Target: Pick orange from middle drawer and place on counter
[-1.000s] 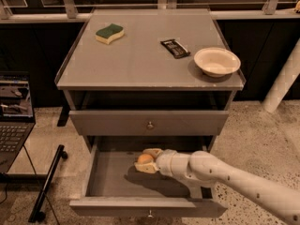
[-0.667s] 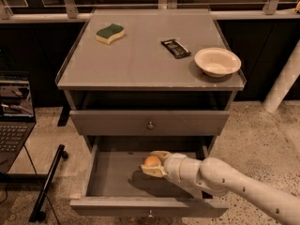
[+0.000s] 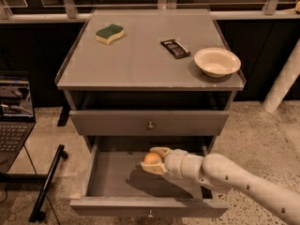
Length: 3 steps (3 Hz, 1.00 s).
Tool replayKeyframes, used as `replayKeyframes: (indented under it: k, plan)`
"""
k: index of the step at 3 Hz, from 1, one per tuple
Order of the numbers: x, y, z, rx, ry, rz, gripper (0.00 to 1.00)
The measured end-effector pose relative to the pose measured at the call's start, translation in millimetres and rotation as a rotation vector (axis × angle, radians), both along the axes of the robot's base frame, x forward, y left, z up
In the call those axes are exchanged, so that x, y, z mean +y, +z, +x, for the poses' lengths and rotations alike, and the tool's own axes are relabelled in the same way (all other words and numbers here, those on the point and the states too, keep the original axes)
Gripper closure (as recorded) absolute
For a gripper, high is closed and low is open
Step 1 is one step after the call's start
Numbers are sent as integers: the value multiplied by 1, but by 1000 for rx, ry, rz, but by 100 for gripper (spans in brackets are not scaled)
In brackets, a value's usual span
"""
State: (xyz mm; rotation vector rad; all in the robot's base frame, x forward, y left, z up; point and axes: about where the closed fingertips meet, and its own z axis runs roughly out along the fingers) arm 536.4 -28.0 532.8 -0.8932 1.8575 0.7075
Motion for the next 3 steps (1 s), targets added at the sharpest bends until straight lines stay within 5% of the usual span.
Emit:
replayKeyframes:
  k: [1,3]
  plan:
    - [9,56,-14,-54,51,-34,100]
    - [17,205,5,-252,127,-207,100]
